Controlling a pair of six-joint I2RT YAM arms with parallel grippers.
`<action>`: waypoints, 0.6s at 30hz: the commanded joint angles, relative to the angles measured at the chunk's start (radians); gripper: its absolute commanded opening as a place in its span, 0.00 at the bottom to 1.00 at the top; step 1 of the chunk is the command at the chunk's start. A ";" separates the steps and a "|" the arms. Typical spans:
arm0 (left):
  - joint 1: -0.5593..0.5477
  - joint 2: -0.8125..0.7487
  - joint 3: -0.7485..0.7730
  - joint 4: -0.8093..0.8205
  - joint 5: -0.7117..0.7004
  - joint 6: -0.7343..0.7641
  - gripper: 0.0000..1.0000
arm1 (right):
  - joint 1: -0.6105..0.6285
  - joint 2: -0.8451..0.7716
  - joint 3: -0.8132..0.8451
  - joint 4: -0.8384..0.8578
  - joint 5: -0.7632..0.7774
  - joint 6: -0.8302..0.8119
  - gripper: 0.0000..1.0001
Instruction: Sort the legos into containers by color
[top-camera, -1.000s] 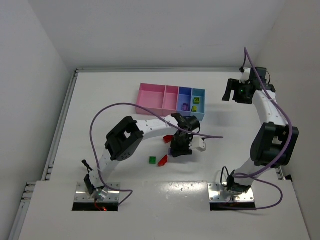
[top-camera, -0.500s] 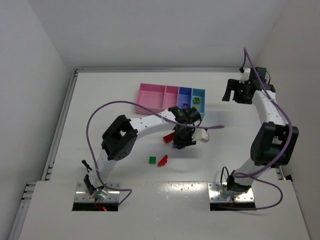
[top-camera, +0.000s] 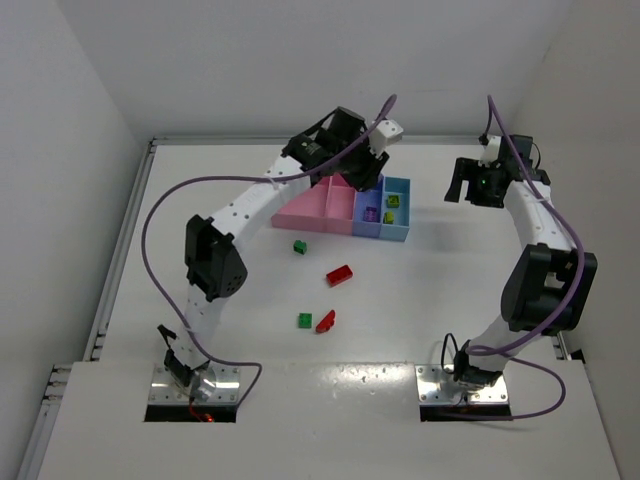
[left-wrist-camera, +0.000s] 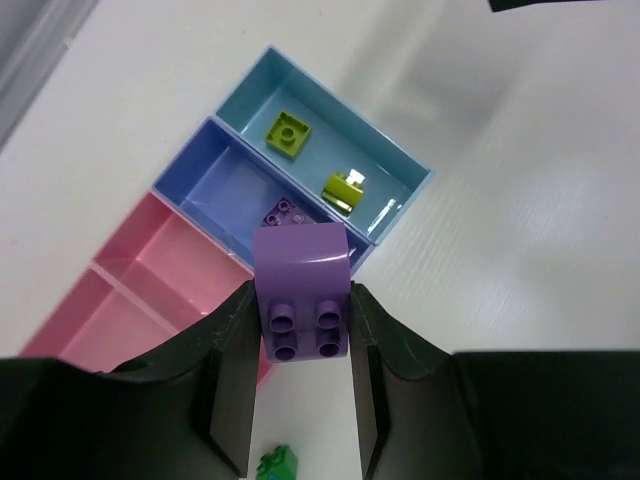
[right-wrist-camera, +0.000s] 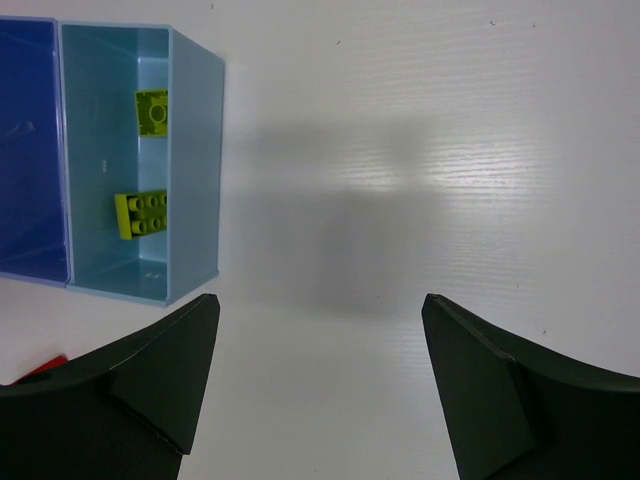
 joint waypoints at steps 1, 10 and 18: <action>-0.024 0.086 0.041 0.044 -0.044 -0.128 0.29 | 0.003 -0.025 -0.003 0.033 0.006 0.000 0.83; -0.006 0.220 0.120 0.090 -0.010 -0.185 0.34 | 0.003 0.005 -0.012 0.033 -0.004 0.000 0.83; 0.013 0.294 0.150 0.099 -0.019 -0.196 0.44 | 0.014 0.015 -0.012 0.033 -0.013 -0.010 0.83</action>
